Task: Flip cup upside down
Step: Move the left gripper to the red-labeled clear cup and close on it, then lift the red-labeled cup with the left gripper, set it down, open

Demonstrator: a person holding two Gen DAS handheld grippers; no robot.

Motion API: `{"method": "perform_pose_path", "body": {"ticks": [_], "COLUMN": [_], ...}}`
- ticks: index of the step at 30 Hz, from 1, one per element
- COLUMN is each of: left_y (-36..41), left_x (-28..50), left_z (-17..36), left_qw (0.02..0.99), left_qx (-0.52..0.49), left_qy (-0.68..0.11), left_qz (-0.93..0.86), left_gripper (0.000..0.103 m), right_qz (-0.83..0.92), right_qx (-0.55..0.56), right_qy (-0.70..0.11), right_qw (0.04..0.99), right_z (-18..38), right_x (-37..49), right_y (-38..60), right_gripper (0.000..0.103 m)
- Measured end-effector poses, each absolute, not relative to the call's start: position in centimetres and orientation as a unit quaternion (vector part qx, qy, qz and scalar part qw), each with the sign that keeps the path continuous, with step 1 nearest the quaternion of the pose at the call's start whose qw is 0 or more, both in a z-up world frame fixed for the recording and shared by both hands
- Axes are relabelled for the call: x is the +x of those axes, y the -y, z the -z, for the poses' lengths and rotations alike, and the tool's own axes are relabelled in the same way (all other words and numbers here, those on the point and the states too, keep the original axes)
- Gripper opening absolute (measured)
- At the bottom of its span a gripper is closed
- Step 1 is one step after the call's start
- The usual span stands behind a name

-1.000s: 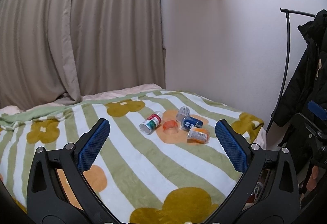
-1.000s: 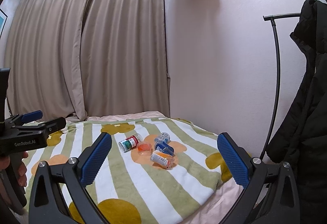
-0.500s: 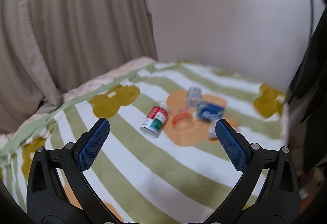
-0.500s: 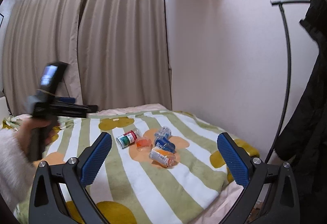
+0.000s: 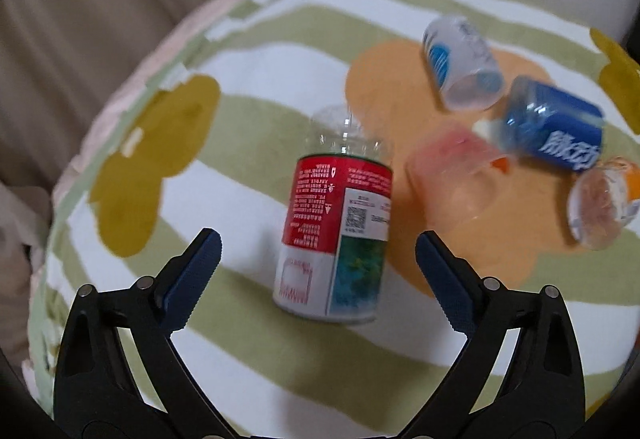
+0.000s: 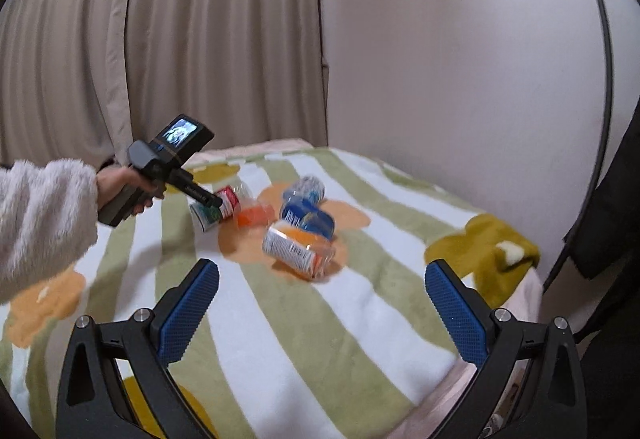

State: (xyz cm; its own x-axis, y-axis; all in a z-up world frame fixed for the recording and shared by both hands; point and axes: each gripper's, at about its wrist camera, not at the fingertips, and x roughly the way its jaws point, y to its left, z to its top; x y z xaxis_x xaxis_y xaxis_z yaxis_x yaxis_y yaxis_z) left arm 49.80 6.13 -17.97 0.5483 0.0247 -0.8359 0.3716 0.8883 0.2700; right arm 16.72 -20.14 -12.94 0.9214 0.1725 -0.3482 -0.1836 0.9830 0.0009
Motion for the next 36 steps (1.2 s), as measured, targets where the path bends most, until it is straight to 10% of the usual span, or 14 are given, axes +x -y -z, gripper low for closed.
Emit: {"method": "perform_pose_path", "body": {"ticks": [4,8,36], "left_y": [-5.8,-5.2,0.5], "left_x": [51.4,52.6,25.9], "left_z": [19.7,21.4,6.7], "left_qw": [0.841,0.822,0.863], "left_qx": [0.216,0.222,0.148], "left_qy": [-0.484,-0.512,-0.467], "left_qz": [0.11,0.116,0.123], "left_gripper": [0.089,0.058,0.057], "right_qz": [-0.099,-0.108,-0.157], "right_qx": [-0.017,-0.016,0.038], "right_qy": [-0.189,-0.196,-0.133], "right_qw": [0.977,0.975,0.978], "right_z": [14.5,15.3,5.4], "right_x": [18.0,18.6,8.2], "right_y": [19.6,19.1,21.4], "right_gripper": [0.103,0.103,0.103]}}
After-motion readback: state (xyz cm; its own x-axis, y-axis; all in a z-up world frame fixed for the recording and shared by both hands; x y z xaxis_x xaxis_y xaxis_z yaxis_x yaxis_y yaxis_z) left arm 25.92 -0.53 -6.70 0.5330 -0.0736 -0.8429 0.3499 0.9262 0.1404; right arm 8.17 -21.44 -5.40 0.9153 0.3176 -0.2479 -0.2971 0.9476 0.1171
